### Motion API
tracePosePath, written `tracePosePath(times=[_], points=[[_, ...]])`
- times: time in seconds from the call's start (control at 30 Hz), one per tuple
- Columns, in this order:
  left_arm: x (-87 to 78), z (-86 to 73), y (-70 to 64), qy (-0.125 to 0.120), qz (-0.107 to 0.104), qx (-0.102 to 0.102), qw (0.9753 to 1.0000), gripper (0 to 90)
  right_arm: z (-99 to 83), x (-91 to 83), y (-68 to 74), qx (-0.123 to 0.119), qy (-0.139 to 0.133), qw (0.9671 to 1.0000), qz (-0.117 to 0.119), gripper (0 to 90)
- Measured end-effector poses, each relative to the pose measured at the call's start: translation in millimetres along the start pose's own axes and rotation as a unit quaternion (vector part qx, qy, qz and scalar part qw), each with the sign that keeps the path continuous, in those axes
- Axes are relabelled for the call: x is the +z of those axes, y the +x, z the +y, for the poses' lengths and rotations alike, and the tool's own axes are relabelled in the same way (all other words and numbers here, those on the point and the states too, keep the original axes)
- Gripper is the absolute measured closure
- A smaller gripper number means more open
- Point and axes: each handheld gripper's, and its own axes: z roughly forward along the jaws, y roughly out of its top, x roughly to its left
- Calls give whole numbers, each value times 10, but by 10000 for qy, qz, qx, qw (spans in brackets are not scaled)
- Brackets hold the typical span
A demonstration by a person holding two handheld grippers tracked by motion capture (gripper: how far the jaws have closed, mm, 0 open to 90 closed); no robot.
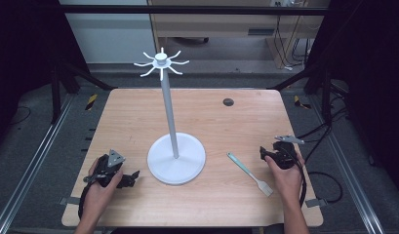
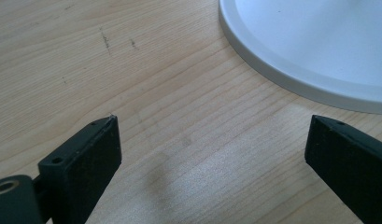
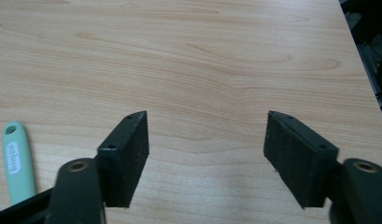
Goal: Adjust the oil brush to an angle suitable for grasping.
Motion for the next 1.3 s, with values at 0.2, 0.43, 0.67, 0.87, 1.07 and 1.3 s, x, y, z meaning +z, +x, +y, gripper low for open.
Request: tracePosePath(times=[0.2,0.43,0.67,0.87,1.07,1.3], points=[[-3,0,-3,-3,-4,-1,10000,34,12,-11,156,-359,132,9992,107,437],[-2,1,-9,4,-12,18,10000,34,21,-24,343,-817,180,9959,340,638],[4,1,-6,10,-13,24,10000,34,1,-17,472,-1107,319,9916,581,808],[-1,1,-6,3,-11,27,10000,34,-20,9,548,-1320,539,9867,778,900],[3,1,-7,12,-15,29,10000,35,-31,31,632,-1429,683,9817,1056,900],[2,2,-9,18,-22,35,10000,35,-58,74,679,-1569,874,9770,1153,900]])
